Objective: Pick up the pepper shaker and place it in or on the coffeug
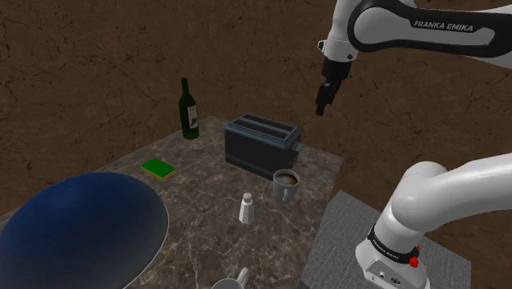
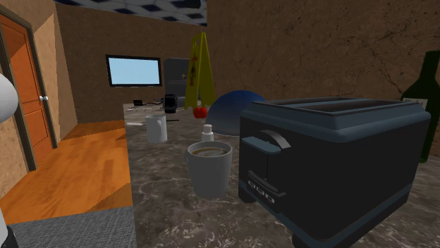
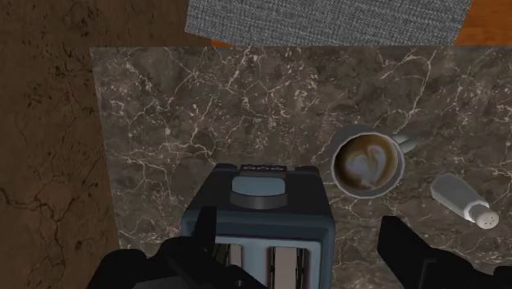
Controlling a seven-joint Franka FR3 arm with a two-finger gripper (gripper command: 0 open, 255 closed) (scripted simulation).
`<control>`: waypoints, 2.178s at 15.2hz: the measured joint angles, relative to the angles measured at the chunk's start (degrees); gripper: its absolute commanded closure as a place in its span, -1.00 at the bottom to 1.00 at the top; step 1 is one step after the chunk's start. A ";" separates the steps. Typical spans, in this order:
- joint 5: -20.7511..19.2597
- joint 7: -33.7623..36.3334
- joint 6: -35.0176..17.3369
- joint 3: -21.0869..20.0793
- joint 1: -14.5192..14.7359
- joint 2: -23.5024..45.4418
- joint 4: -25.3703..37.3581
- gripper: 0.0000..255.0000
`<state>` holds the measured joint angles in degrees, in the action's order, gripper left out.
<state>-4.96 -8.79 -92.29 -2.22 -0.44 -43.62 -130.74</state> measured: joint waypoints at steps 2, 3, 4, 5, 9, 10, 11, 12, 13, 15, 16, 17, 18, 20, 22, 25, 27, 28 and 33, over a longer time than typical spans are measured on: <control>0.26 0.45 -0.56 -0.45 0.19 0.28 -0.36 -1.00; 0.56 0.97 -1.61 -0.93 0.44 0.31 -1.46 -1.00; 0.99 1.67 -2.31 -1.65 0.77 0.64 -1.94 -1.00; 1.55 2.62 -3.35 -2.61 1.20 0.79 -2.96 -1.00; 3.57 6.35 -8.37 -6.36 2.80 3.26 -5.99 -1.00; 4.14 7.56 -9.67 -7.60 3.26 4.42 -6.22 -1.00; 4.66 8.58 -10.49 -8.63 3.72 5.02 -6.53 -1.00; 4.98 9.17 -11.51 -9.29 4.04 5.39 -7.22 -1.00; 5.36 9.95 -12.47 -10.13 4.39 6.02 -7.64 -1.00; 6.35 12.40 -15.15 -12.62 5.32 8.07 -8.49 -1.00; 6.64 13.37 -16.32 -13.65 5.61 9.29 -8.49 -1.00; 6.85 14.22 -17.58 -14.56 5.85 10.50 -8.61 -1.00; 7.11 15.38 -19.06 -15.76 6.15 11.99 -8.71 -1.00; 7.51 17.39 -21.31 -17.81 6.75 14.18 -8.90 -1.00; 7.36 19.35 -23.80 -19.82 6.94 17.41 -8.34 -1.00; 6.52 23.01 -27.18 -23.20 7.13 22.96 -6.55 -1.00; 6.11 25.55 -29.58 -25.34 7.66 25.34 -6.89 -1.00; 5.23 27.06 -30.38 -26.52 7.53 27.75 -5.53 -1.00; 2.16 31.41 -34.76 -29.28 7.35 34.17 -4.42 -1.00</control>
<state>-2.80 22.62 -127.06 -31.50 6.91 -9.45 -135.16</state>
